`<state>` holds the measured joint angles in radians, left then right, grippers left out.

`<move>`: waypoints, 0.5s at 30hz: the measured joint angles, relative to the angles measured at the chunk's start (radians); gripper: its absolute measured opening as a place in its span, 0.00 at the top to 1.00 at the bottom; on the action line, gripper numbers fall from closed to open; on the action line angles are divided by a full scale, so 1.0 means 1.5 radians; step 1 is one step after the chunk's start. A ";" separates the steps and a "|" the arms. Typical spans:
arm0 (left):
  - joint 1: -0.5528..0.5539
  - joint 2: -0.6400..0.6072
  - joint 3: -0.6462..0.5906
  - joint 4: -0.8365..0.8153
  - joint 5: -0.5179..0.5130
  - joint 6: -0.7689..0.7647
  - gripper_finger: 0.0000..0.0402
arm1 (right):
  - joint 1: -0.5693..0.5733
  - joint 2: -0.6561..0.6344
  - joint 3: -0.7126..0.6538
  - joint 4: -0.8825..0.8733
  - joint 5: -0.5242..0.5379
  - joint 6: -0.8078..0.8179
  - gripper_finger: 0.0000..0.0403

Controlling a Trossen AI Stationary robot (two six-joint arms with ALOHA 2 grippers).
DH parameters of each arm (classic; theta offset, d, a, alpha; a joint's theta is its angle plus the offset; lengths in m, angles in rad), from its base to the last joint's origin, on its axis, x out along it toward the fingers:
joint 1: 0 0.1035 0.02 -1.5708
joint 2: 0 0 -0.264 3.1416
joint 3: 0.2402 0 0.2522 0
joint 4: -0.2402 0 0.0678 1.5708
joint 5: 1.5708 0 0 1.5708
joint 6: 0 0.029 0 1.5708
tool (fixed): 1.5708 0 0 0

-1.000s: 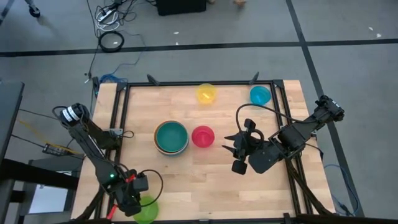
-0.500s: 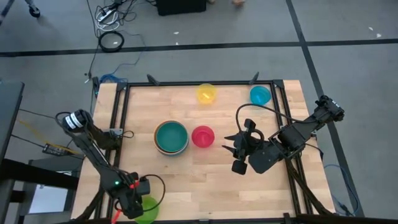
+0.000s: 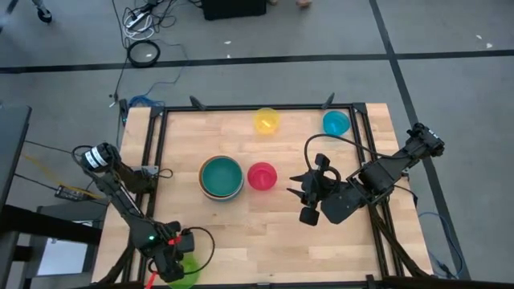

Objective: Nest bowls inside each other
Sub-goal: Stack the green bowl on top of the dark green bowl

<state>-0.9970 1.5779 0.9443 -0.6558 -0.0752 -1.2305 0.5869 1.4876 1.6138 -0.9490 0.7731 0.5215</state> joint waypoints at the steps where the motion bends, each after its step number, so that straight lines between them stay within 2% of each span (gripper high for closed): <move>1: 0.002 -0.012 0.016 -0.032 -0.023 0.013 0.99 | 0.000 0.000 0.000 0.000 0.000 -0.002 0.68; 3: 0.011 -0.044 0.060 -0.124 -0.099 0.035 0.99 | -0.002 0.000 0.000 0.000 0.000 -0.008 0.68; 7: 0.047 -0.124 0.156 -0.348 -0.352 0.052 0.99 | -0.013 0.000 0.000 0.000 0.000 -0.018 0.68; 9: 0.089 -0.154 0.182 -0.420 -0.428 0.073 0.99 | -0.020 0.000 0.000 0.000 0.000 -0.020 0.68; 11: 0.145 -0.173 0.187 -0.440 -0.493 0.108 0.99 | -0.028 0.000 0.000 0.000 0.000 -0.020 0.68; 15: 0.282 -0.194 0.187 -0.378 -0.572 0.232 1.00 | -0.043 0.000 0.000 0.000 0.000 -0.019 0.68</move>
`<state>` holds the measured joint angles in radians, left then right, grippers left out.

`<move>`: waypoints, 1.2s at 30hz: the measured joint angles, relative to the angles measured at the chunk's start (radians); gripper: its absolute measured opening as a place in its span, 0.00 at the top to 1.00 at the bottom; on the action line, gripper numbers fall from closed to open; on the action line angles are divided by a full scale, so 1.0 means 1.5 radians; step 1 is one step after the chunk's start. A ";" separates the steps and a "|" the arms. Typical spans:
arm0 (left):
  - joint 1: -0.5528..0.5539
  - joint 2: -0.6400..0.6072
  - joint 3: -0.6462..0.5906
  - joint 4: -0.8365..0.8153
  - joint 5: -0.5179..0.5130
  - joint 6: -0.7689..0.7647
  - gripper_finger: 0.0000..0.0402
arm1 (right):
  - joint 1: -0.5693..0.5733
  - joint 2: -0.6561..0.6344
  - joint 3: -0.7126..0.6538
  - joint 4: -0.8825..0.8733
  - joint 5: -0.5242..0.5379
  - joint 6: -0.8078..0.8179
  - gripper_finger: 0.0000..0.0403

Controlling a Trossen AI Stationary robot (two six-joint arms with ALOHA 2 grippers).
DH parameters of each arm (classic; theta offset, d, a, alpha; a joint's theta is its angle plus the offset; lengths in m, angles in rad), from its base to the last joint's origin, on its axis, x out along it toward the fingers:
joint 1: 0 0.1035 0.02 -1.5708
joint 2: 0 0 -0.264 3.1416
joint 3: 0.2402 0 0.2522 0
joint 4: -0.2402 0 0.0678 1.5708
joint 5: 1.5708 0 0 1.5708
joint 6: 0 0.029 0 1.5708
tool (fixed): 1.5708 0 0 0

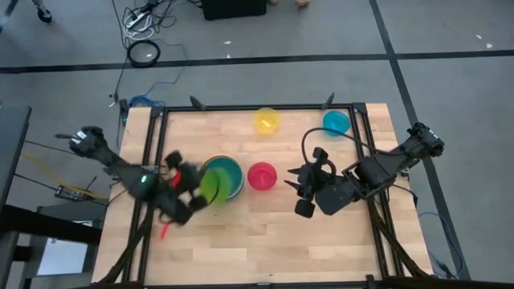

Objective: Nest bowls inside each other
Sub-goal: Stack the green bowl on top of the dark green bowl, then stack the pink bowl on top of the green bowl

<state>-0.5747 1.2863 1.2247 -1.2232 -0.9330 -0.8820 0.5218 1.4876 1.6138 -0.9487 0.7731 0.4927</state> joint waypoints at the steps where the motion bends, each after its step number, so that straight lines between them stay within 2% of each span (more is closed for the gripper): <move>1: 0.032 0.000 0.000 0.032 0.005 0.041 1.00 | -0.003 0.000 0.000 0.000 0.000 0.000 0.68; 4: 0.122 0.007 -0.011 0.132 0.065 0.161 1.00 | -0.009 0.000 0.000 0.000 0.000 0.000 0.68; 6: 0.166 0.013 -0.023 0.169 0.113 0.206 1.00 | -0.011 0.000 0.000 0.000 0.001 0.000 0.68; 9: 0.210 0.023 -0.036 0.176 0.168 0.222 1.00 | -0.011 0.000 0.000 -0.003 0.012 0.000 0.68; 14: 0.244 0.031 -0.054 0.177 0.237 0.215 1.00 | -0.011 0.000 0.000 -0.010 0.014 0.001 0.68; 18: 0.253 0.032 -0.066 0.176 0.247 0.199 0.99 | -0.011 0.000 0.000 -0.015 0.014 0.009 0.68; 24: 0.253 0.032 -0.066 0.180 0.246 0.187 0.87 | -0.011 0.000 -0.005 -0.043 0.009 0.042 0.68; 29: 0.253 0.032 -0.066 0.170 0.246 0.157 0.81 | -0.012 0.000 -0.047 -0.039 0.006 0.063 0.68; 36: 0.253 0.032 -0.066 0.168 0.247 0.149 0.80 | -0.032 0.000 -0.126 -0.018 -0.013 0.097 0.68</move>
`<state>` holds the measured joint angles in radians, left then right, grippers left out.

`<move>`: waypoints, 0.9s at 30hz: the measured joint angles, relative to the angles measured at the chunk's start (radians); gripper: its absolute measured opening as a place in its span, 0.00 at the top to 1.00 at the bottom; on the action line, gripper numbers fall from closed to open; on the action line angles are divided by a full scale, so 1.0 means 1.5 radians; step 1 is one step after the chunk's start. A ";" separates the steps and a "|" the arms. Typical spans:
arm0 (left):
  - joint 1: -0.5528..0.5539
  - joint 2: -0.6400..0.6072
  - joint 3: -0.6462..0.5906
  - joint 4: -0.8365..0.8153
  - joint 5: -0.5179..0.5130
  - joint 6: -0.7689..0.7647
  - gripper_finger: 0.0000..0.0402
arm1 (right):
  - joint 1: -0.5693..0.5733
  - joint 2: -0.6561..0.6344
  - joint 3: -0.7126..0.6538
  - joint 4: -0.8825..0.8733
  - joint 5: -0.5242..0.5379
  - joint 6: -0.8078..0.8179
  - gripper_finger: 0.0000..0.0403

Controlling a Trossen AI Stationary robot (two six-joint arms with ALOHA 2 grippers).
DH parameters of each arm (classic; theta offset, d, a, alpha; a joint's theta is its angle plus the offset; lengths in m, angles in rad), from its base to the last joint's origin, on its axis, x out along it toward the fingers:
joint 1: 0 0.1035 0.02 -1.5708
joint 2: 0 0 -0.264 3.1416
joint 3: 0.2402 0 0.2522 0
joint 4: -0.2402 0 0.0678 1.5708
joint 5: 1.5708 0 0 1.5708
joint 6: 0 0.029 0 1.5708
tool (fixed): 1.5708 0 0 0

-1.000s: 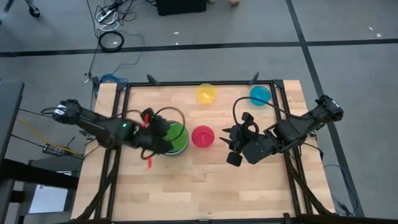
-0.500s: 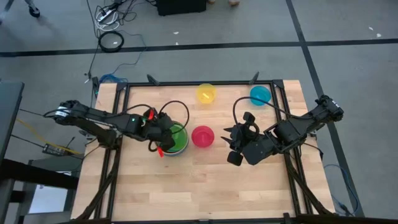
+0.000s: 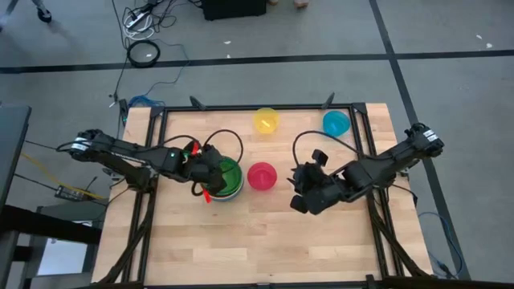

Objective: Nest bowls inside each other
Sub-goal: Stack the pink bowl on top of the green bowl

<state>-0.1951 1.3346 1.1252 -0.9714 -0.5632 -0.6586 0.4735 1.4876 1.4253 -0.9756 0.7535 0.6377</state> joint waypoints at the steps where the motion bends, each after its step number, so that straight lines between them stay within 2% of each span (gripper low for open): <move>1: 0.000 0.000 0.000 0.000 0.000 0.002 0.80 | -0.004 0.000 -0.012 0.004 -0.006 0.000 0.68; 6: -0.011 0.000 0.018 -0.001 0.000 0.049 0.79 | -0.034 0.000 -0.095 0.079 -0.064 -0.017 0.68; 10: -0.021 0.000 0.050 -0.008 -0.001 0.088 0.79 | -0.077 0.000 -0.185 0.259 -0.137 -0.099 0.68; 14: -0.033 0.000 0.099 -0.061 -0.002 0.102 0.80 | -0.131 0.000 -0.251 0.436 -0.227 -0.192 0.68; 19: -0.057 0.000 0.171 -0.123 -0.002 0.100 0.80 | -0.191 0.000 -0.293 0.553 -0.371 -0.290 0.69; 22: -0.072 0.000 0.211 -0.146 -0.003 0.100 0.80 | -0.211 0.000 -0.311 0.581 -0.414 -0.351 0.69; 27: -0.092 -0.001 0.250 -0.155 -0.007 0.101 0.80 | -0.217 0.000 -0.326 0.565 -0.421 -0.459 0.69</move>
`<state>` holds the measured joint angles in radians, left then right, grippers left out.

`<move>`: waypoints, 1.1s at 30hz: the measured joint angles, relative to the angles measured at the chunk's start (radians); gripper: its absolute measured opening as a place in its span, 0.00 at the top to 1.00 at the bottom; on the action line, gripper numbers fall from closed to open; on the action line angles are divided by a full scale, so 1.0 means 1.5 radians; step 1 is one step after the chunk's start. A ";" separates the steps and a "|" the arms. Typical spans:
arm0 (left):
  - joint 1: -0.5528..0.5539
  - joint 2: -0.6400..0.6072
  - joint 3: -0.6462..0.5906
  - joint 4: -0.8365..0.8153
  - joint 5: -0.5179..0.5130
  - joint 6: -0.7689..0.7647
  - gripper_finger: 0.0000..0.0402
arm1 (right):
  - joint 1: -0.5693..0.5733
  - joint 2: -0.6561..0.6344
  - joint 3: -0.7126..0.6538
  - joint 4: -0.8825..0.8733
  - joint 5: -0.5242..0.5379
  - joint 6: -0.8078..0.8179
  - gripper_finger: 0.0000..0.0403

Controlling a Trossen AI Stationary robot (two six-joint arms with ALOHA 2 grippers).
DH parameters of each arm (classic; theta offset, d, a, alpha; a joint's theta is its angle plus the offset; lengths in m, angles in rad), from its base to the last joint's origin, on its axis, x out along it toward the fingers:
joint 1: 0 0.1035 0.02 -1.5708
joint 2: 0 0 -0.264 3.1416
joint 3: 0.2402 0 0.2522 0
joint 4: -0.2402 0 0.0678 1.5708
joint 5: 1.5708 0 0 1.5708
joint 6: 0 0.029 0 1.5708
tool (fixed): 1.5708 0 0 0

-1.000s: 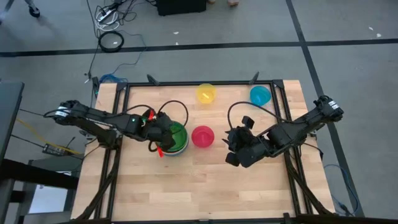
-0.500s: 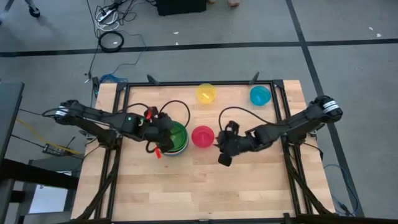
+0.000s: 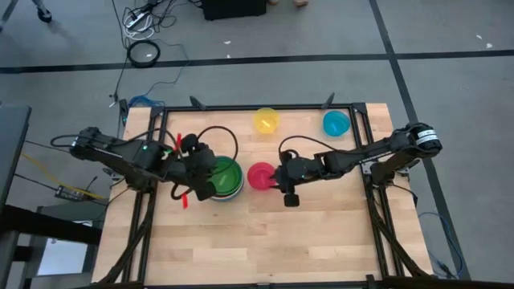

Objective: Nest bowls inside each other
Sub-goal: Stack the pink bowl on top of the green bowl

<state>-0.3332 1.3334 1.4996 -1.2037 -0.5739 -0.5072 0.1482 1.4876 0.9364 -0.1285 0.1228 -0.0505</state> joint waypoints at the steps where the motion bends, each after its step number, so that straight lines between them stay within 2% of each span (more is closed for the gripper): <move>1: -0.003 0.000 0.002 0.000 -0.001 0.000 0.80 | 0.000 0.000 -0.005 -0.002 0.000 -0.015 0.69; 9: -0.011 0.000 0.001 -0.001 -0.003 -0.018 0.80 | -0.001 0.001 -0.040 0.030 0.044 -0.040 0.69; 13: -0.011 0.000 0.001 -0.001 -0.011 -0.019 0.80 | -0.005 0.053 -0.042 0.083 0.043 -0.027 0.69; 19: -0.011 0.000 0.000 -0.005 -0.013 -0.031 0.80 | -0.010 0.164 -0.001 0.103 0.056 -0.009 0.69; 24: -0.011 0.001 0.000 -0.016 -0.013 -0.032 0.80 | -0.010 0.223 0.038 0.100 0.058 -0.004 0.69; 28: -0.011 0.001 0.000 -0.018 -0.013 -0.034 0.80 | -0.010 0.253 0.063 0.083 0.057 -0.004 0.69; 33: -0.011 0.001 0.000 -0.018 -0.013 -0.034 0.80 | -0.010 0.243 0.068 0.066 0.072 -0.004 0.69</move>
<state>-0.3500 1.3342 1.5002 -1.2314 -0.5941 -0.5579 0.1326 1.8524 1.0388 -0.0292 0.2302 -0.0559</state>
